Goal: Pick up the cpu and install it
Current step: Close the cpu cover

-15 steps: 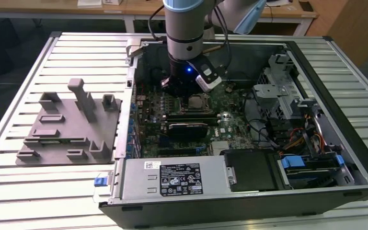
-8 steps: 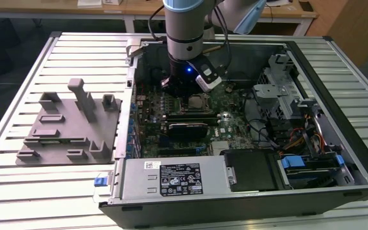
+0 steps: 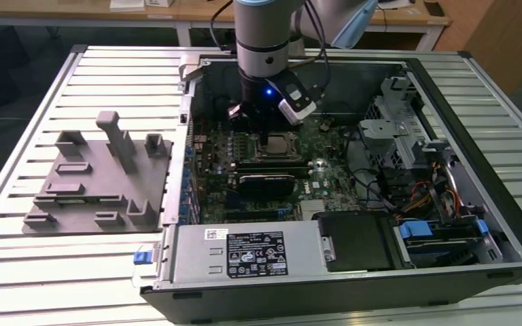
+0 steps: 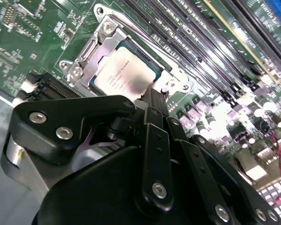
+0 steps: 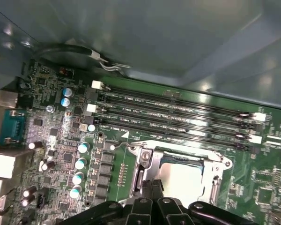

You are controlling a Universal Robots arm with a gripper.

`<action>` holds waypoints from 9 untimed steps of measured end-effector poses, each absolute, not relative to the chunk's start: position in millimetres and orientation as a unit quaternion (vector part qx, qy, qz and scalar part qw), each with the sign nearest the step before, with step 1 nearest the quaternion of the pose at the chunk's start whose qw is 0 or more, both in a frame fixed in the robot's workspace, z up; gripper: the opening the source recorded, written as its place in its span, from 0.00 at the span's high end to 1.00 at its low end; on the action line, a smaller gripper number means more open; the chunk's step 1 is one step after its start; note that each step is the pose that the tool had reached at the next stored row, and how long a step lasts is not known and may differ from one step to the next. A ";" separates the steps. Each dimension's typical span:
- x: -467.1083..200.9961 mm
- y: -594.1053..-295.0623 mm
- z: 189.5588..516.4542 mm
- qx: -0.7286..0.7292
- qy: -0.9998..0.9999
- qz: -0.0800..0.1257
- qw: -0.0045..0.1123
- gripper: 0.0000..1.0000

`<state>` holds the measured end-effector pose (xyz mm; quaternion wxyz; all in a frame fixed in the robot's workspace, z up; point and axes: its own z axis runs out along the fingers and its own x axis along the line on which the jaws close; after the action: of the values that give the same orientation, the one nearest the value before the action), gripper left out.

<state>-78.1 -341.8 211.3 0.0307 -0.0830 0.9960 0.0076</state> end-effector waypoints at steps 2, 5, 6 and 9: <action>-78.1 -341.8 216.9 -0.083 0.996 0.008 0.031 0.89; -78.2 -341.8 226.2 -0.083 0.996 0.007 0.032 0.89; -78.2 -341.8 229.4 -0.083 0.996 0.007 0.033 0.89; -78.2 -341.8 238.1 -0.083 0.996 0.007 0.035 0.89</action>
<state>-78.2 -341.8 238.1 0.0345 -0.0830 0.9959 0.0073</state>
